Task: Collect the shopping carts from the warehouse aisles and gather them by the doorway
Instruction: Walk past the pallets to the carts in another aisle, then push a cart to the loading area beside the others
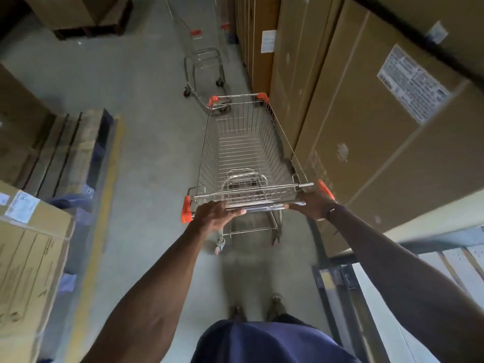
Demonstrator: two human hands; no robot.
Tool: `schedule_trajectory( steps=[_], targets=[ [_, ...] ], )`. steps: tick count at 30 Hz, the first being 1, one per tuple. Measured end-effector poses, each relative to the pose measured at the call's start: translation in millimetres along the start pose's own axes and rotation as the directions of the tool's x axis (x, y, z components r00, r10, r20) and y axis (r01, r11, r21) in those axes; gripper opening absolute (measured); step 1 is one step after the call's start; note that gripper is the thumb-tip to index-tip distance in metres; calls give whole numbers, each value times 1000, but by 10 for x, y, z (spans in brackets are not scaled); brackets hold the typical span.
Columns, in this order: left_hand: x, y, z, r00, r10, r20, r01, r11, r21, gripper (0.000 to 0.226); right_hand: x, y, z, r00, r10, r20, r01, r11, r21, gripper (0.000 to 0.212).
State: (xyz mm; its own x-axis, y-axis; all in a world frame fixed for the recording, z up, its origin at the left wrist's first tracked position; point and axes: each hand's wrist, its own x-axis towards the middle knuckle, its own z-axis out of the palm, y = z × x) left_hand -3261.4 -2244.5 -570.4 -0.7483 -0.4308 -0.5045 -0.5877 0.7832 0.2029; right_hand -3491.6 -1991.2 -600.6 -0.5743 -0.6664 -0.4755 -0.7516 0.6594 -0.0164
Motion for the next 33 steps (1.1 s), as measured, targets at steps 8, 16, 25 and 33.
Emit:
schedule_trajectory(
  steps=[8, 16, 25, 33],
  targets=[
    [2, 53, -120, 996, -90, 0, 89, 992, -86, 98, 127, 105, -138, 986, -151, -75, 137, 977, -166, 150],
    [-211, 152, -141, 989, -150, -8, 150, 985, 84, 110, 48, 141, -39, 964, -216, -157, 170, 951, -259, 109],
    [-761, 141, -103, 996, 28, -83, -22, 997, 69, 68, -465, -158, 254, 985, -89, -145, 68, 987, -147, 115],
    [-895, -439, 118, 985, 141, -99, -129, 985, 118, 95, -1045, -717, 684, 971, 72, -226, -87, 994, -59, 110]
  ],
)
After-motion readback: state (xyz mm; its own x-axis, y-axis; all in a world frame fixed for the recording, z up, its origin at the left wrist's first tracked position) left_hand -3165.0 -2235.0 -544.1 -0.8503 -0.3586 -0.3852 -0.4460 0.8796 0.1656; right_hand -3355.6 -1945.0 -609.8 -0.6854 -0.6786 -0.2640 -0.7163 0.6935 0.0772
